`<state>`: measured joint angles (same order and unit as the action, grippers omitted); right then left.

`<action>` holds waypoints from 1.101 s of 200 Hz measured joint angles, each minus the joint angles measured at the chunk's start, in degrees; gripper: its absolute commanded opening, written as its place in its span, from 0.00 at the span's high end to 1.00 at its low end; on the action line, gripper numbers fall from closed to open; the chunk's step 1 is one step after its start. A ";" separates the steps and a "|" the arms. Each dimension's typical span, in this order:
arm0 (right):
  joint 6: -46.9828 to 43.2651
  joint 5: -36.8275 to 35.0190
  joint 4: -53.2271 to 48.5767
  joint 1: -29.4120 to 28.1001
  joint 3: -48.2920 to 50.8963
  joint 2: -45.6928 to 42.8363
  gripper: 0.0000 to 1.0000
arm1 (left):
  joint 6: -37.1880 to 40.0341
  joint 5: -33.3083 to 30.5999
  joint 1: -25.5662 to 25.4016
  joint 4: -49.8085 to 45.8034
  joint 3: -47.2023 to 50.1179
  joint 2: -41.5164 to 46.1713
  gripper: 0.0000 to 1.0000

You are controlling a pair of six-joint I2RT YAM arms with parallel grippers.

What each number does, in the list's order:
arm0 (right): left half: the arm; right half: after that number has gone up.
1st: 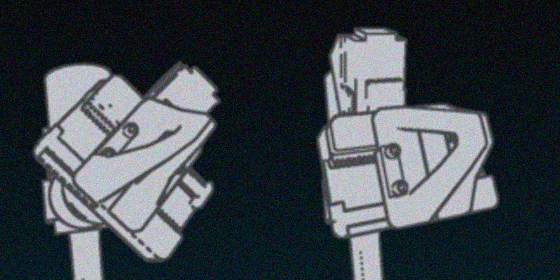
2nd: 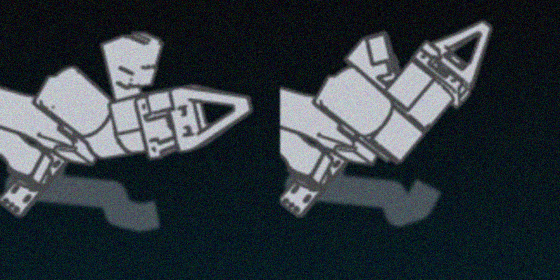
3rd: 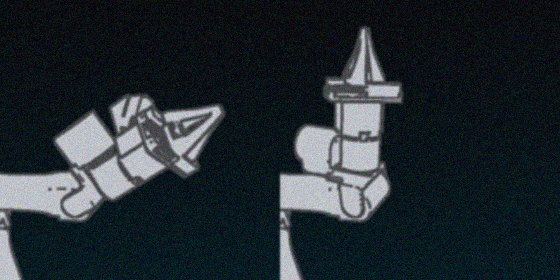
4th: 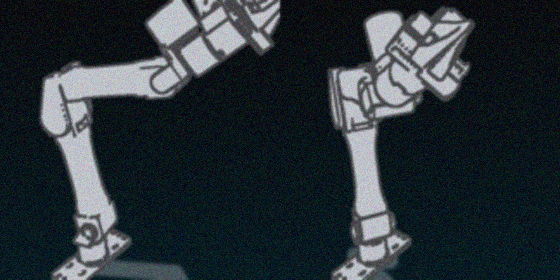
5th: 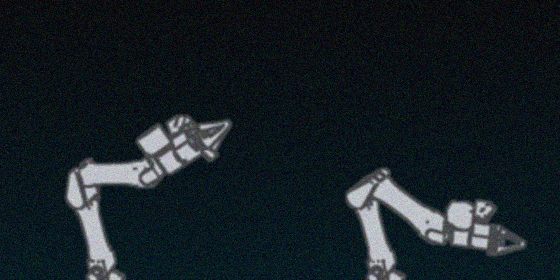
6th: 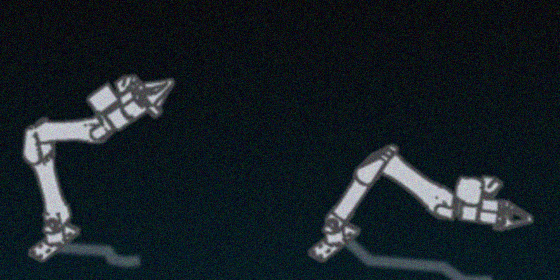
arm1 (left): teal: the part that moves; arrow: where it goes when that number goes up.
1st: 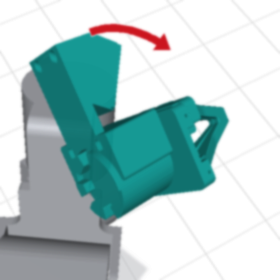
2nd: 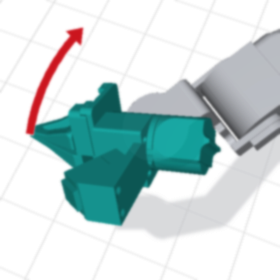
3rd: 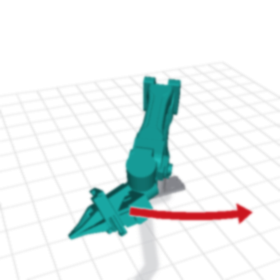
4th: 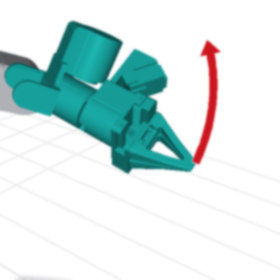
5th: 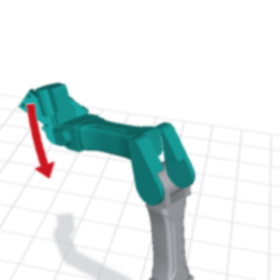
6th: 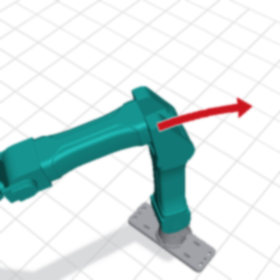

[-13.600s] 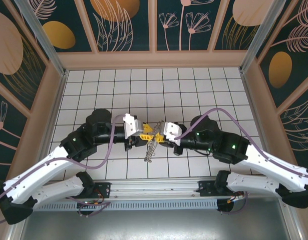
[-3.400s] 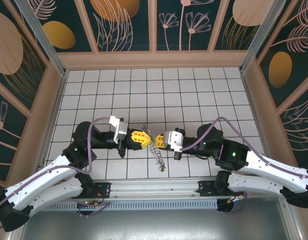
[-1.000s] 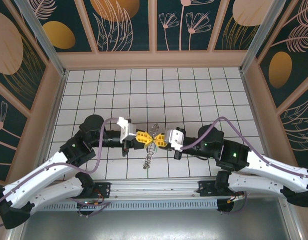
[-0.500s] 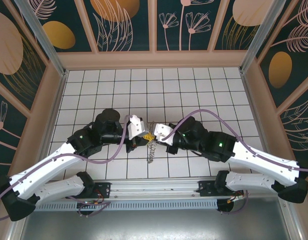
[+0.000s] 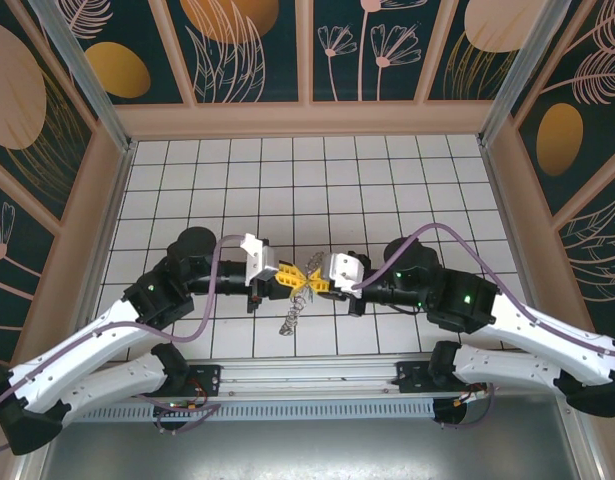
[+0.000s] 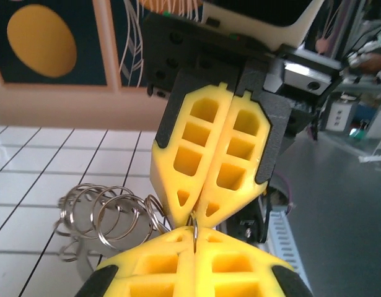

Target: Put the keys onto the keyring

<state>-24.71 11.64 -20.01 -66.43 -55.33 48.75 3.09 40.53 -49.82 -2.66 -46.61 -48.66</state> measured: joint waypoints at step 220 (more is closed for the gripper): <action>-1.60 -10.56 -6.60 -0.09 -3.56 7.76 1.00 | 9.05 -8.83 0.24 -18.69 -9.27 -7.80 0.89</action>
<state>-26.30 1.08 -26.61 -66.52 -58.89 56.51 12.14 31.70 -49.58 -21.34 -55.88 -56.47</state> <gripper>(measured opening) 0.038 0.105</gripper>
